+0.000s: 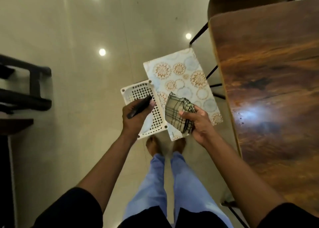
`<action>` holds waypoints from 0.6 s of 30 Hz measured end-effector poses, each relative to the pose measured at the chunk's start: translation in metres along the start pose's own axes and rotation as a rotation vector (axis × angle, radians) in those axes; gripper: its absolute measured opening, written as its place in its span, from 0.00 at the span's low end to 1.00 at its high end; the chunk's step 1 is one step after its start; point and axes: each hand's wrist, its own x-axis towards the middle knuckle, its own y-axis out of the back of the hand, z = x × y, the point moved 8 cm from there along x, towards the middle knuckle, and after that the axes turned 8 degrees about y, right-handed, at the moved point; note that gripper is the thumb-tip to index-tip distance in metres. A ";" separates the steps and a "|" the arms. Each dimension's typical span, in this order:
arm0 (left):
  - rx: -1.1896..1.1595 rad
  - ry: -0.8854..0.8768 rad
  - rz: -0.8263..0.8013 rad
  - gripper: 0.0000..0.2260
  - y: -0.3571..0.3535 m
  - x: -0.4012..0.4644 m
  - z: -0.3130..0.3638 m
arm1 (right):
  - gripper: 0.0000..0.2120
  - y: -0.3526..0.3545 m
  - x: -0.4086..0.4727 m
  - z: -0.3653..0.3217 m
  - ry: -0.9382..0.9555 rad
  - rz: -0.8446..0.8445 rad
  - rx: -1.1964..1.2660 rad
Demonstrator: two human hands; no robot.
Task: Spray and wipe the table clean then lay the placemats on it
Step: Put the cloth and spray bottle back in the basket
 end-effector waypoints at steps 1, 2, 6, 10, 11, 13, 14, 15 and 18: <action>0.001 0.004 -0.001 0.14 0.004 0.007 -0.010 | 0.22 -0.002 0.007 0.007 -0.005 -0.006 -0.011; -0.003 0.005 -0.011 0.13 0.006 0.014 -0.018 | 0.21 -0.004 0.014 0.012 -0.004 -0.017 -0.026; -0.025 0.001 -0.107 0.14 0.005 0.028 -0.047 | 0.29 -0.004 0.045 0.039 -0.023 -0.022 -0.147; -0.023 -0.034 -0.166 0.16 -0.005 0.035 -0.068 | 0.50 -0.005 0.063 0.051 -0.023 -0.043 -0.275; -0.012 -0.048 -0.184 0.15 -0.010 0.036 -0.073 | 0.50 -0.005 0.068 0.053 -0.016 -0.054 -0.294; -0.012 -0.062 -0.204 0.14 -0.016 0.040 -0.082 | 0.41 -0.006 0.074 0.053 -0.005 -0.062 -0.350; -0.021 -0.062 -0.201 0.15 -0.017 0.042 -0.088 | 0.36 -0.005 0.077 0.053 0.006 -0.060 -0.377; -0.028 -0.063 -0.194 0.15 -0.017 0.044 -0.091 | 0.32 -0.001 0.080 0.054 0.020 -0.055 -0.406; -0.033 -0.081 -0.180 0.17 -0.018 0.054 -0.102 | 0.29 0.005 0.089 0.059 0.032 -0.067 -0.468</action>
